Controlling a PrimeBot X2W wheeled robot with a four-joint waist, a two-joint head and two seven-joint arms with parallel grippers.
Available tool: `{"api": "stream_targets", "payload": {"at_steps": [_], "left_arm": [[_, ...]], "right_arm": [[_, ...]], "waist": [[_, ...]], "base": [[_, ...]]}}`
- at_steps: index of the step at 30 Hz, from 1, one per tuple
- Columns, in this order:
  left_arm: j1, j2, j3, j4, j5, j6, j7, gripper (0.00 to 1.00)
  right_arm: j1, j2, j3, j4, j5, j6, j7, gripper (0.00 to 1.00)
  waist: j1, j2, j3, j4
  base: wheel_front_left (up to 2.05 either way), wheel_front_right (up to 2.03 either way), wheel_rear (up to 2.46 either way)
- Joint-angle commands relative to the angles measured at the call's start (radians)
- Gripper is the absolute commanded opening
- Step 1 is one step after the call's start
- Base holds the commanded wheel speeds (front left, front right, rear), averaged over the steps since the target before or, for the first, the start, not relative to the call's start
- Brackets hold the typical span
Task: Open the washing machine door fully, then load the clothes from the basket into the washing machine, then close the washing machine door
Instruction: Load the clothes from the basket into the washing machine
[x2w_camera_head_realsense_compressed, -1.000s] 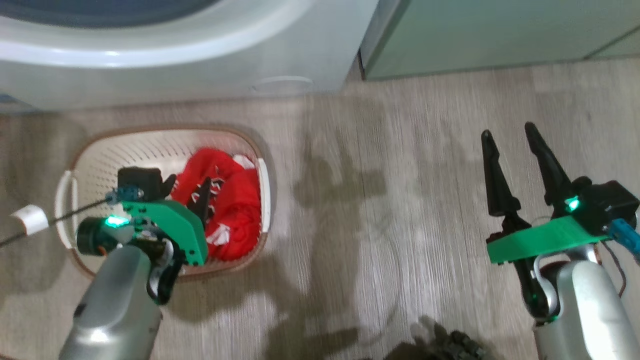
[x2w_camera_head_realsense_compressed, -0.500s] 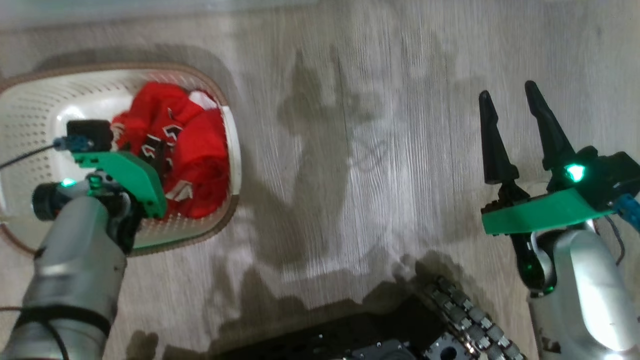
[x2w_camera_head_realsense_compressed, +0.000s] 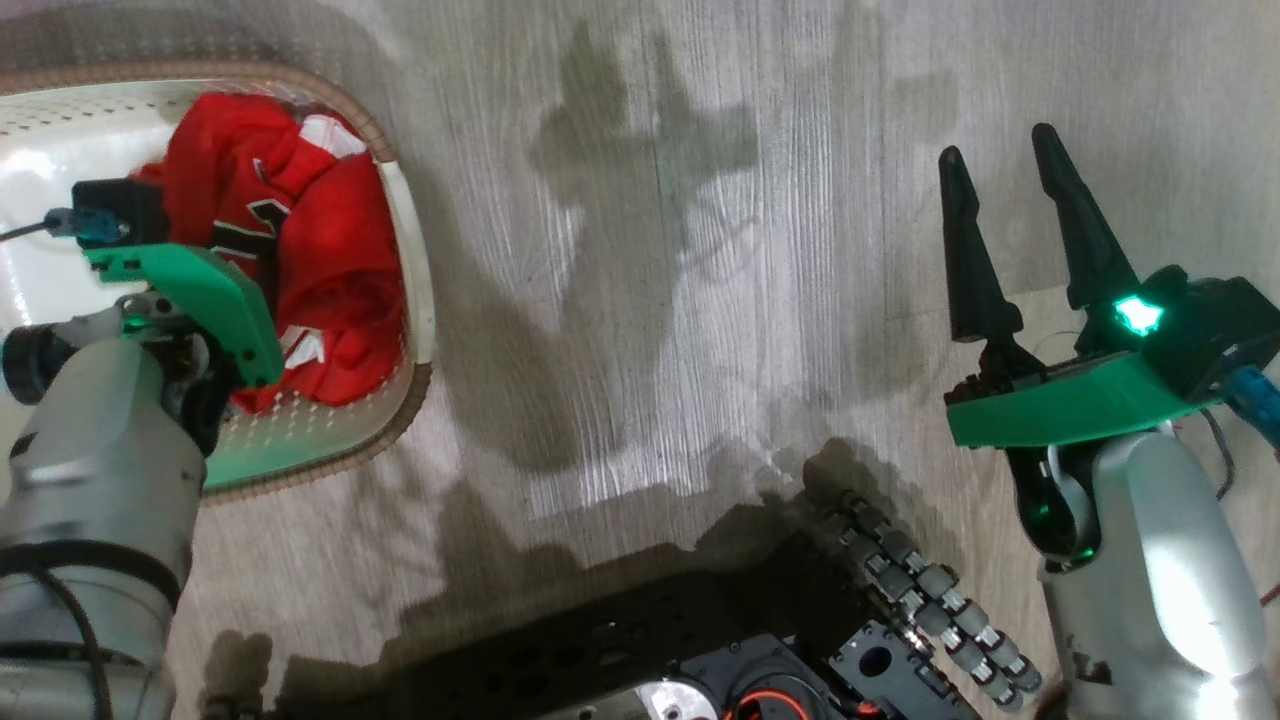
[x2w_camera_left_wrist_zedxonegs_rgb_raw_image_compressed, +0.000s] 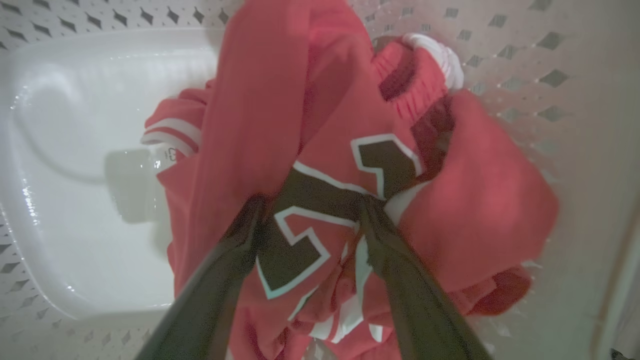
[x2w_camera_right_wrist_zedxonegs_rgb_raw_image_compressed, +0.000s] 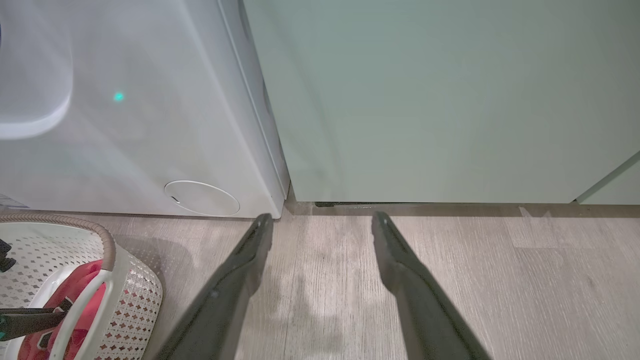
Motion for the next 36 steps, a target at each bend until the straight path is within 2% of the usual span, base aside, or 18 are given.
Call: {"api": "stream_targets", "payload": {"at_steps": [1,2,3,4,5,6,14,24,29,36], "left_arm": [[0.003,0.037,0.019,0.013,-0.011,0.003,0.006,1.0],[-0.004,0.039,0.017,0.022,-0.01,0.005,0.01,1.0],[-0.009,0.04,0.016,0.029,-0.011,0.007,0.012,0.62],[-0.009,0.04,0.016,0.029,-0.011,0.007,0.012,0.62],[-0.013,0.04,0.012,0.036,-0.009,0.009,0.016,0.07],[-0.018,0.041,0.01,0.04,-0.007,0.017,0.014,0.0],[0.008,0.031,-0.027,0.061,0.021,0.048,-0.07,0.0],[0.092,-0.021,-0.058,0.016,0.039,0.064,-0.217,0.0],[0.146,-0.029,-0.054,-0.085,0.044,0.085,-0.233,0.0],[0.256,-0.011,-0.023,-0.383,0.072,0.137,-0.234,0.0]], "right_arm": [[0.019,-0.007,0.022,-0.023,0.004,0.0,-0.008,1.0],[0.018,-0.007,0.022,-0.023,0.004,0.0,-0.009,1.0],[0.018,-0.007,0.022,-0.023,0.005,0.0,-0.01,1.0],[0.018,-0.007,0.022,-0.023,0.005,0.0,-0.01,1.0],[0.019,-0.007,0.02,-0.023,0.007,0.0,-0.01,1.0],[0.019,-0.007,0.019,-0.022,0.007,0.0,-0.01,1.0],[0.023,-0.007,0.012,0.002,0.018,0.0,-0.017,1.0],[0.047,-0.007,-0.016,0.02,-0.005,0.0,-0.018,1.0],[0.061,-0.007,-0.029,0.012,-0.019,0.0,-0.002,1.0],[0.101,-0.007,-0.056,-0.001,-0.035,0.0,0.026,1.0]], "waist": [[-0.0001,0.0,0.006,-0.01],[-0.0001,0.0,0.007,-0.013],[-0.0001,0.0,0.008,-0.016],[-0.0001,0.0,0.008,-0.016],[-0.0001,0.0,0.007,-0.018],[-0.0001,0.0,0.007,-0.018],[-0.0001,0.0,-0.055,0.001],[-0.0001,0.0,-0.192,0.093],[-0.0001,0.0,-0.264,0.13],[-0.0001,0.0,-0.363,0.173]], "base": [[0.0,0.0,0.0],[0.0,0.0,0.0],[0.0,0.0,0.0],[0.0,0.0,0.0],[0.0,0.0,0.0],[0.0,0.0,0.0],[0.0,0.0,0.0],[0.0,0.0,0.0],[0.0,0.0,0.0],[0.0,0.0,0.0]]}}
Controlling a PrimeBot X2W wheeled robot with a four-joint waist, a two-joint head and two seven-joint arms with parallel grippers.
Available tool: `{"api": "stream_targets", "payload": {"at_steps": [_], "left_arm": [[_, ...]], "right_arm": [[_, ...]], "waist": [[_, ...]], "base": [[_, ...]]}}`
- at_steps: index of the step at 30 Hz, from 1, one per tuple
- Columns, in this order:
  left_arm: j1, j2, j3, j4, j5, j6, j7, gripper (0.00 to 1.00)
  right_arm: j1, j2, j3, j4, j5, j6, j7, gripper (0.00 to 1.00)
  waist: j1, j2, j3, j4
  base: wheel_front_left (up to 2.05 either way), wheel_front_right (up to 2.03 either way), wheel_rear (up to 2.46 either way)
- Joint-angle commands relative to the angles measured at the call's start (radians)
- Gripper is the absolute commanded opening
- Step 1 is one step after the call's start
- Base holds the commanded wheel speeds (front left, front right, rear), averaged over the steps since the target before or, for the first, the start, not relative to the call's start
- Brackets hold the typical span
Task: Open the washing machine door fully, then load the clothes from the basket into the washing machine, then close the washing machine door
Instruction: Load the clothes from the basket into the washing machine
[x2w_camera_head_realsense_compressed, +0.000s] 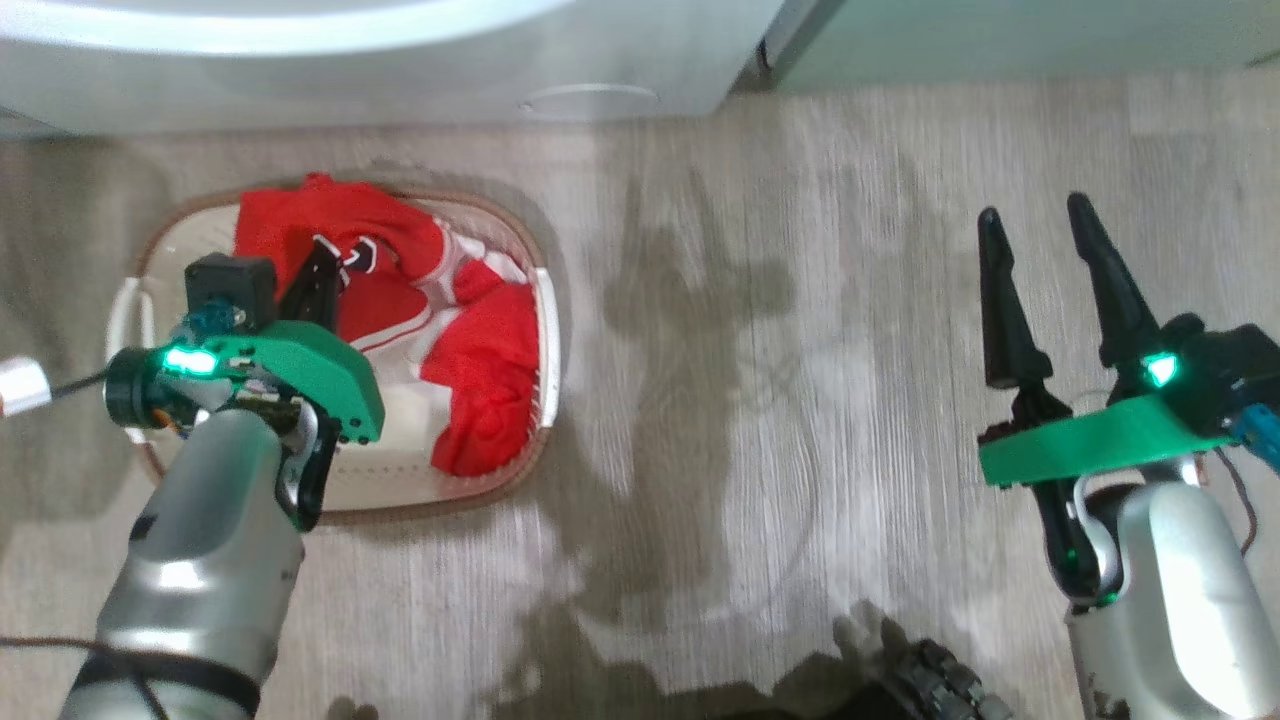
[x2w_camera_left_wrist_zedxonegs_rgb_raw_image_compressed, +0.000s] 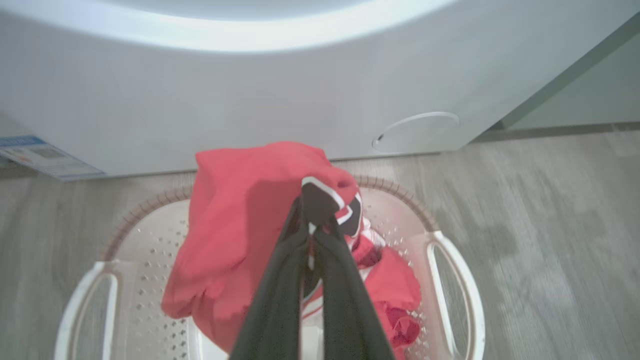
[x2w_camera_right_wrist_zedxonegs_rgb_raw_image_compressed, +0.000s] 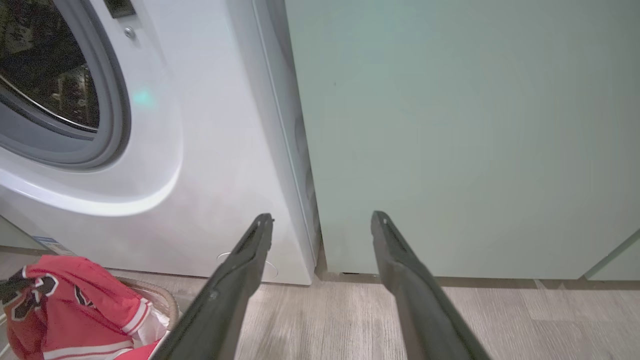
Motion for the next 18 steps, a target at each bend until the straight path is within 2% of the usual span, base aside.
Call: {"api": "stream_targets", "payload": {"at_steps": [1,9,11,18], "left_arm": [[0.05,0.042,0.041,-0.106,0.016,0.019,-0.014,0.0],[0.195,0.084,0.073,-0.453,0.026,0.083,-0.009,0.0],[0.214,0.088,0.076,-0.495,0.025,0.091,0.0,0.0],[0.331,0.125,0.104,-0.797,0.022,0.154,0.055,0.0]], "right_arm": [[0.039,-0.006,0.013,-0.036,-0.007,0.0,0.01,1.0],[0.086,-0.006,-0.002,-0.045,-0.011,0.0,0.033,1.0],[0.093,-0.006,-0.003,-0.045,-0.013,0.0,0.036,1.0],[0.13,-0.006,0.0,-0.061,-0.021,0.0,0.061,1.0]], "waist": [[0.0001,0.0,-0.064,0.034],[0.0001,0.0,-0.179,0.056],[0.0001,0.0,-0.196,0.059],[0.0001,0.0,-0.275,0.072]], "base": [[0.0,0.0,0.0],[0.0,0.0,0.0],[0.0,0.0,0.0],[0.0,0.0,0.0]]}}
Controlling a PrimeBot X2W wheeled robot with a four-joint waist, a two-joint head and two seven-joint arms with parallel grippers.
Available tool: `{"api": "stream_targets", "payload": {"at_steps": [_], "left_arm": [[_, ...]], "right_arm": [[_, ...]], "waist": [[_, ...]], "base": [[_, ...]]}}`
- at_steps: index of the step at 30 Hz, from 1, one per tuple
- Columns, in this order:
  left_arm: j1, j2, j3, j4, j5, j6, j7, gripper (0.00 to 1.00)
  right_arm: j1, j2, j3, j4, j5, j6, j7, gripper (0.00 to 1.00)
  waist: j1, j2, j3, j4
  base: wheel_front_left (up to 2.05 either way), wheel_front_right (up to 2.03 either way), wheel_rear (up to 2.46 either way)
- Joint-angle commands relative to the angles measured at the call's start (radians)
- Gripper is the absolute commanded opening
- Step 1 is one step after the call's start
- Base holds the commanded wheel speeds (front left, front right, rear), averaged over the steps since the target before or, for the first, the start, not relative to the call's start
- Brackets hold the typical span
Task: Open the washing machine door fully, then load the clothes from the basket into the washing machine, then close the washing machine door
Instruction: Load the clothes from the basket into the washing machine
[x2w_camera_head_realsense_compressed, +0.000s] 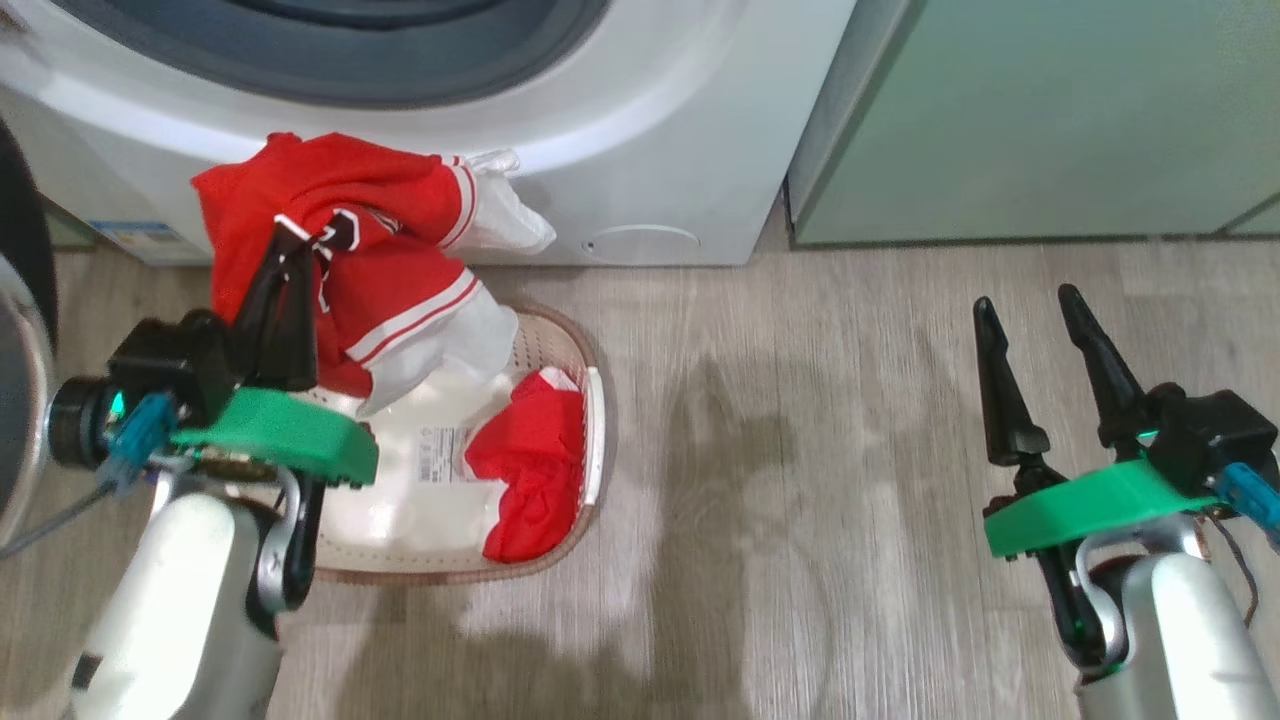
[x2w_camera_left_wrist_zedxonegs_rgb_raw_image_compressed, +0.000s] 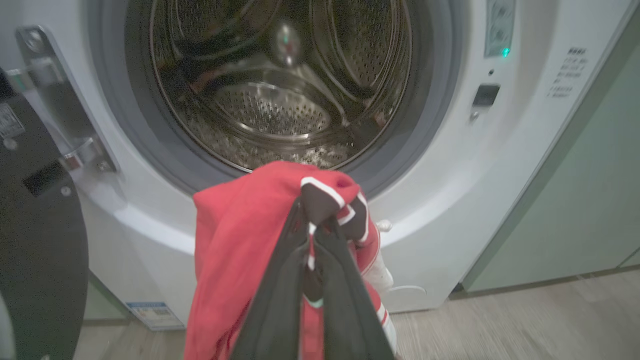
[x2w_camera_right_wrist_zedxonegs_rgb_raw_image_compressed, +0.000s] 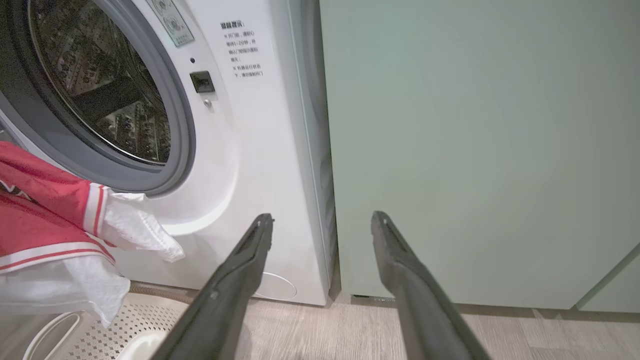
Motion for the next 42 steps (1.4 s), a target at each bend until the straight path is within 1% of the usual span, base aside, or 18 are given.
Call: {"api": "stream_targets", "payload": {"at_steps": [1,7,14,20,28,42], "left_arm": [[0.0,0.039,0.048,-0.071,0.0,0.013,0.005,0.0],[0.093,0.058,0.058,-0.234,0.003,0.054,0.052,0.0],[0.233,0.065,0.064,-0.316,0.003,0.092,0.058,0.0],[0.311,0.068,0.054,-0.336,-0.001,0.101,0.061,0.0],[0.377,0.069,0.047,-0.337,-0.007,0.112,0.06,0.0],[0.396,0.073,0.045,-0.327,-0.007,0.128,0.066,0.0]], "right_arm": [[0.009,-0.006,0.021,-0.038,-0.005,0.0,0.004,1.0],[0.038,-0.006,0.025,-0.051,-0.005,0.0,0.024,1.0],[0.087,-0.006,0.036,-0.067,-0.002,0.0,0.041,1.0],[0.131,-0.006,0.035,-0.1,-0.005,0.0,0.068,1.0],[0.186,-0.006,0.034,-0.141,-0.002,0.0,0.098,1.0],[0.21,-0.006,0.029,-0.165,0.0,0.0,0.117,1.0]], "waist": [[0.0001,-0.0001,-0.029,0.009],[0.0001,-0.0001,-0.082,0.011],[0.0001,-0.0001,-0.158,0.004],[0.0001,-0.0001,-0.212,0.005],[0.0001,-0.0001,-0.277,0.004],[0.0001,-0.0001,-0.292,-0.001]], "base": [[0.0,0.0,0.0],[0.0,0.0,0.0],[0.0,0.0,0.0],[0.0,0.0,0.0],[0.0,0.0,0.0],[0.0,0.0,0.0]]}}
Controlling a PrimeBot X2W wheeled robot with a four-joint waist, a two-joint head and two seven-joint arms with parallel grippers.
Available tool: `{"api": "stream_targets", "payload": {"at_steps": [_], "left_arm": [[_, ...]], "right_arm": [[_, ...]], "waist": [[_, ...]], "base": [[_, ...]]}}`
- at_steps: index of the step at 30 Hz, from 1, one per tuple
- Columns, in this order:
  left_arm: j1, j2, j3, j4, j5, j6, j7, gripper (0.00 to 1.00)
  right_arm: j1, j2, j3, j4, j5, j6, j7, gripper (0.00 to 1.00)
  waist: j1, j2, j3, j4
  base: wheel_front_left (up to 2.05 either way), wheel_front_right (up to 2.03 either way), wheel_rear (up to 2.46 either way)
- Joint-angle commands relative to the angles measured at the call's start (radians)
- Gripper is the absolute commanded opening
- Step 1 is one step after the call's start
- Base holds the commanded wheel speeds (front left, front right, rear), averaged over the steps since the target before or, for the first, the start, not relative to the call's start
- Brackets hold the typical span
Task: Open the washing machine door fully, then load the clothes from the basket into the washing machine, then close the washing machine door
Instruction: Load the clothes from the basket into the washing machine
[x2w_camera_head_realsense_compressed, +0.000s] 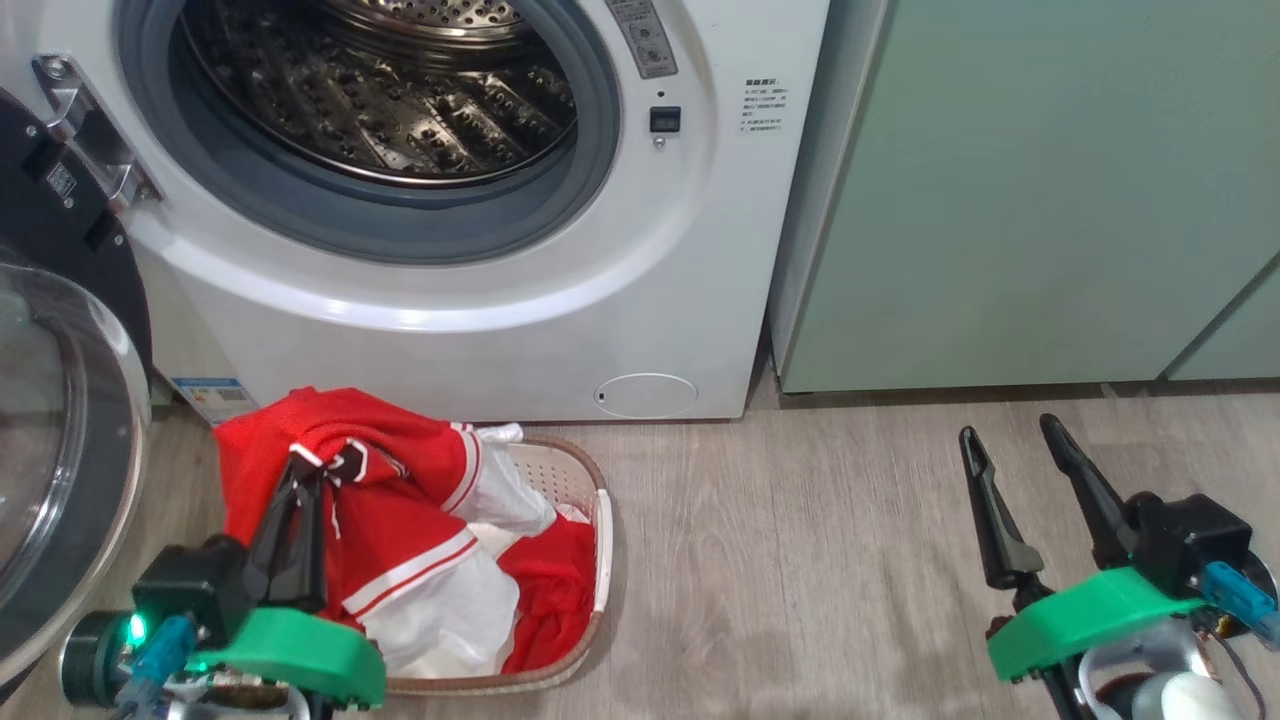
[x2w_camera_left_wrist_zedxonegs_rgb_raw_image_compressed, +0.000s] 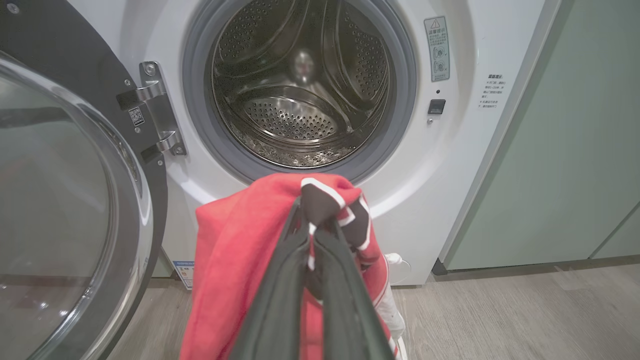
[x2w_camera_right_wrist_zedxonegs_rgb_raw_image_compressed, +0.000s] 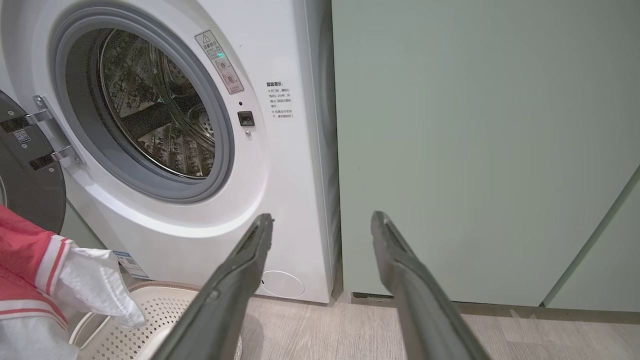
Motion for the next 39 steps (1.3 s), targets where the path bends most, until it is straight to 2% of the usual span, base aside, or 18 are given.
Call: {"api": "stream_targets", "payload": {"at_steps": [1,22,29,39], "left_arm": [[-0.039,0.024,0.042,-0.031,-0.005,0.006,-0.002,0.0],[-0.095,0.017,0.037,-0.012,-0.015,0.011,-0.009,0.0],[-0.258,0.007,0.053,0.054,-0.046,-0.023,-0.02,0.0],[-0.564,0.044,0.095,0.252,-0.104,-0.101,0.02,0.0]], "right_arm": [[-0.018,-0.007,0.02,-0.039,0.001,0.0,0.002,1.0],[-0.044,-0.007,0.025,-0.043,0.006,0.0,-0.005,1.0],[-0.091,-0.007,0.036,-0.068,0.01,0.0,-0.017,1.0],[-0.16,-0.007,0.063,-0.054,0.048,0.0,-0.07,1.0]], "waist": [[0.0001,-0.0001,0.001,0.001],[0.0001,-0.0001,0.053,0.006],[0.0001,-0.0001,0.169,-0.023],[0.0001,-0.0001,0.345,-0.112]], "base": [[0.0,0.0,0.0],[0.0,0.0,0.0],[0.0,0.0,0.0],[0.0,0.0,0.0]]}}
